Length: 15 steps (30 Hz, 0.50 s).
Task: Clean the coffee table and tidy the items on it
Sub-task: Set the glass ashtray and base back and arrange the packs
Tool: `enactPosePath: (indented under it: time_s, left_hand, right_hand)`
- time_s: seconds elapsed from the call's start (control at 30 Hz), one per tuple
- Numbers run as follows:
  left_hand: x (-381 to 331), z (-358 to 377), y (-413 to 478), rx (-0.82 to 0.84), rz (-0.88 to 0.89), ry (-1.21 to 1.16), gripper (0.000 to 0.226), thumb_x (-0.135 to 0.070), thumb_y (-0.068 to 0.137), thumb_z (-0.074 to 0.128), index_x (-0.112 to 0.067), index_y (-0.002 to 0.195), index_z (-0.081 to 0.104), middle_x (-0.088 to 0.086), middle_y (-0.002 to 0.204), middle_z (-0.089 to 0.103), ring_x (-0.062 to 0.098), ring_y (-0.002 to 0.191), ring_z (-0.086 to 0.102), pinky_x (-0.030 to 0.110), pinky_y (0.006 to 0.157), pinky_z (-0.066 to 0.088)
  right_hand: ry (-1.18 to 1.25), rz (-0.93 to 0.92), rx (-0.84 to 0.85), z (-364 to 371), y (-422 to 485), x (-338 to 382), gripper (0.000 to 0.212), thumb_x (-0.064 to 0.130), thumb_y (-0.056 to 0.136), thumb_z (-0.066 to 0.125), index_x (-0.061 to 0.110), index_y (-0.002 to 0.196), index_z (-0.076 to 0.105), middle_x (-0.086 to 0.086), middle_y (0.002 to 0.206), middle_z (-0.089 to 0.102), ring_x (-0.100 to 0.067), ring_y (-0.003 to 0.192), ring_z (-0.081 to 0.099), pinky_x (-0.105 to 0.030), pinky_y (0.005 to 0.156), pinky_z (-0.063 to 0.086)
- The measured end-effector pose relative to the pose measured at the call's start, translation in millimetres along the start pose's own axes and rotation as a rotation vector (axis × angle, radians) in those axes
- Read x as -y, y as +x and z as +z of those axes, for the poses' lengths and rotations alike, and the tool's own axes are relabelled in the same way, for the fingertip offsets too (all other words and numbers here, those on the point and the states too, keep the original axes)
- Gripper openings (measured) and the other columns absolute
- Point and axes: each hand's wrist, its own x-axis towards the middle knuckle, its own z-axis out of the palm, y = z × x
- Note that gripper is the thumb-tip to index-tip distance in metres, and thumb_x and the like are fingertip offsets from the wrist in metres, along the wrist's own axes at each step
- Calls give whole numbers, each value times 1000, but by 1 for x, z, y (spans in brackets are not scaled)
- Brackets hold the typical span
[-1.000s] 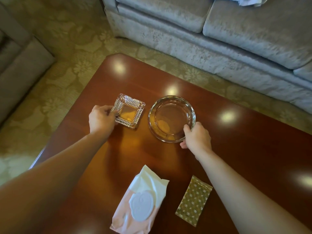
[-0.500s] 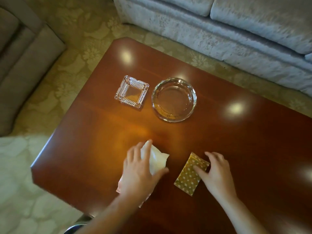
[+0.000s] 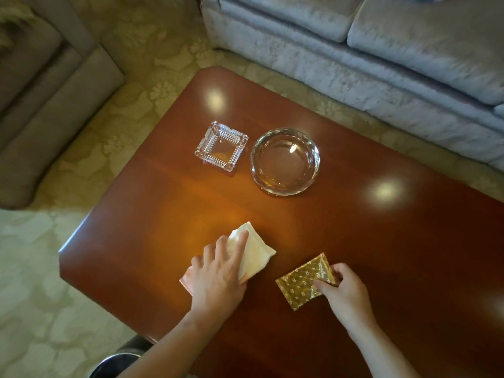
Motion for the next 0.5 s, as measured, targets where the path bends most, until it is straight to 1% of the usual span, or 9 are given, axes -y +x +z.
enactPosePath:
  time_s: [0.07, 0.13, 0.23, 0.3, 0.33, 0.4, 0.5]
  left_hand:
    - [-2, -7, 8, -5, 109, 62, 116, -50, 76, 84, -39, 164, 9, 8, 156, 41, 36, 134, 48, 57, 102, 45]
    - [2, -18, 26, 26, 231, 91, 114, -46, 81, 81, -42, 162, 2, 5, 161, 35, 36, 142, 41, 59, 111, 36]
    - [31, -44, 63, 176, 486, 185, 118, -37, 87, 80, -46, 161, -11, -2, 168, 25, 30, 154, 24, 59, 125, 12]
    - [53, -59, 81, 204, 652, 286, 124, -29, 85, 82, -45, 163, -13, -4, 170, 26, 28, 158, 18, 60, 128, -3]
    - [61, -64, 87, 212, 702, 340, 128, -27, 83, 84, -45, 163, -14, -4, 170, 26, 28, 159, 17, 61, 128, -7]
    - [70, -69, 95, 215, 743, 403, 130, -27, 82, 86, -44, 162, -15, -3, 169, 28, 28, 160, 16, 63, 127, -10]
    - [73, -70, 105, 189, 756, 412, 128, -27, 83, 85, -44, 163, -13, -2, 168, 30, 29, 160, 16, 66, 127, -6]
  right_hand:
    - [105, 20, -12, -6, -3, -3, 20, 16, 91, 81, 27, 99, 65, 6, 98, 74, -12, 87, 71, -27, 67, 54]
    - [206, 44, -23, -11, -4, -6, 18, 13, 93, 78, 25, 101, 67, 4, 100, 76, -16, 90, 74, -33, 70, 57]
    - [263, 64, -20, -18, -4, -12, 14, 12, 96, 75, 25, 101, 69, 2, 99, 77, -19, 88, 74, -30, 66, 54]
    - [278, 65, -3, -20, -2, -13, 13, 14, 97, 74, 25, 101, 70, 2, 99, 77, -20, 87, 73, -28, 66, 52]
    - [284, 63, 5, -19, -1, -13, 12, 14, 97, 73, 25, 102, 70, 2, 99, 77, -21, 88, 72, -28, 67, 52]
    - [291, 62, 3, -16, 2, -9, 12, 14, 98, 72, 25, 103, 71, 1, 99, 76, -23, 88, 72, -31, 69, 54]
    - [313, 60, 8, -7, 4, 0, 13, 13, 100, 69, 26, 104, 71, -1, 99, 77, -26, 89, 72, -37, 72, 59]
